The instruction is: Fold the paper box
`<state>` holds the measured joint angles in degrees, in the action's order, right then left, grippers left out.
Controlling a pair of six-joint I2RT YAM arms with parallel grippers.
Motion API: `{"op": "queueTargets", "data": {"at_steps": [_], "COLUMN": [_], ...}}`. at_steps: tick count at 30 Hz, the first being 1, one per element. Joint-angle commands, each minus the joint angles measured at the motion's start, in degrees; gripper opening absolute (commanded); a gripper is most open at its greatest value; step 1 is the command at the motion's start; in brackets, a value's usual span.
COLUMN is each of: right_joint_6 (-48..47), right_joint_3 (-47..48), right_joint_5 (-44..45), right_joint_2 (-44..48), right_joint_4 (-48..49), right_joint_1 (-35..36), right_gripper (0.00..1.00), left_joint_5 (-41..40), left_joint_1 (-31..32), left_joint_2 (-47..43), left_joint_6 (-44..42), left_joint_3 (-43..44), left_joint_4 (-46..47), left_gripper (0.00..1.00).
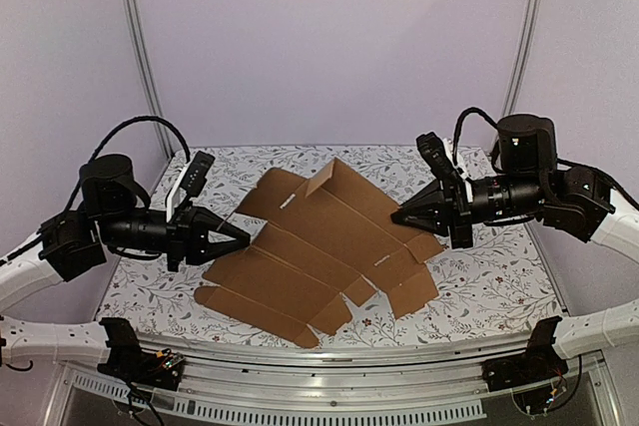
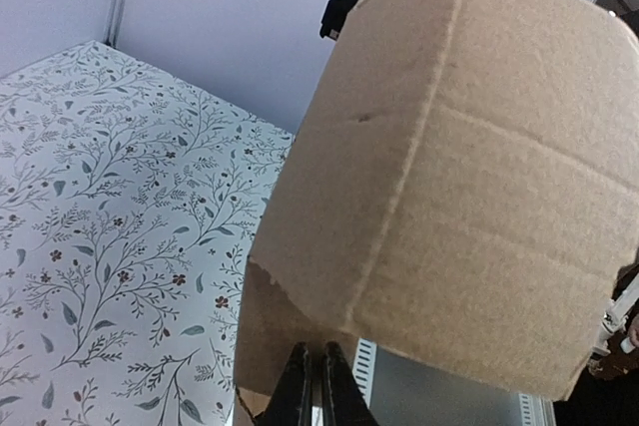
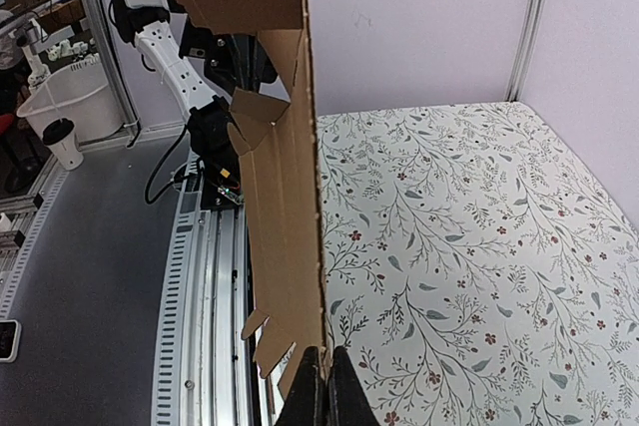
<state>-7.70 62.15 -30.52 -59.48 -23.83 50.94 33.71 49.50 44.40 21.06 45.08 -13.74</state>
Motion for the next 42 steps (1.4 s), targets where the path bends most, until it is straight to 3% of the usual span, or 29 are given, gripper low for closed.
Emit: {"op": "queueTargets", "data": {"at_steps": [1,9,26,36,42], "right_joint_6": [1.0,1.53,1.52,2.07,1.87], "right_joint_3": [-0.73,-0.64,-1.33,-2.12,-1.5], "right_joint_5": [0.36,0.47,3.01,3.38,7.44], "right_joint_2": [-0.37,-0.41,-1.6,-1.25,-1.4], "right_joint_4": [2.28,2.64,2.29,2.36,-0.85], "right_joint_1": [-0.14,0.33,3.29,3.59,3.57], "right_gripper": [0.0,0.0,0.0,0.0,0.0], "left_joint_5": [0.74,-2.99,-18.54,-21.22,-22.6], "left_joint_1": [0.69,0.87,1.04,1.04,1.04], "left_joint_2": [1.21,3.15,11.33,12.75,12.11], "left_joint_6": [0.04,0.27,3.09,4.76,4.27], "left_joint_3": [0.09,-0.17,1.01,1.28,2.29], "left_joint_4": [1.08,1.92,3.2,8.02,6.03], "left_gripper": [0.05,0.05,0.03,0.03,0.03]}}
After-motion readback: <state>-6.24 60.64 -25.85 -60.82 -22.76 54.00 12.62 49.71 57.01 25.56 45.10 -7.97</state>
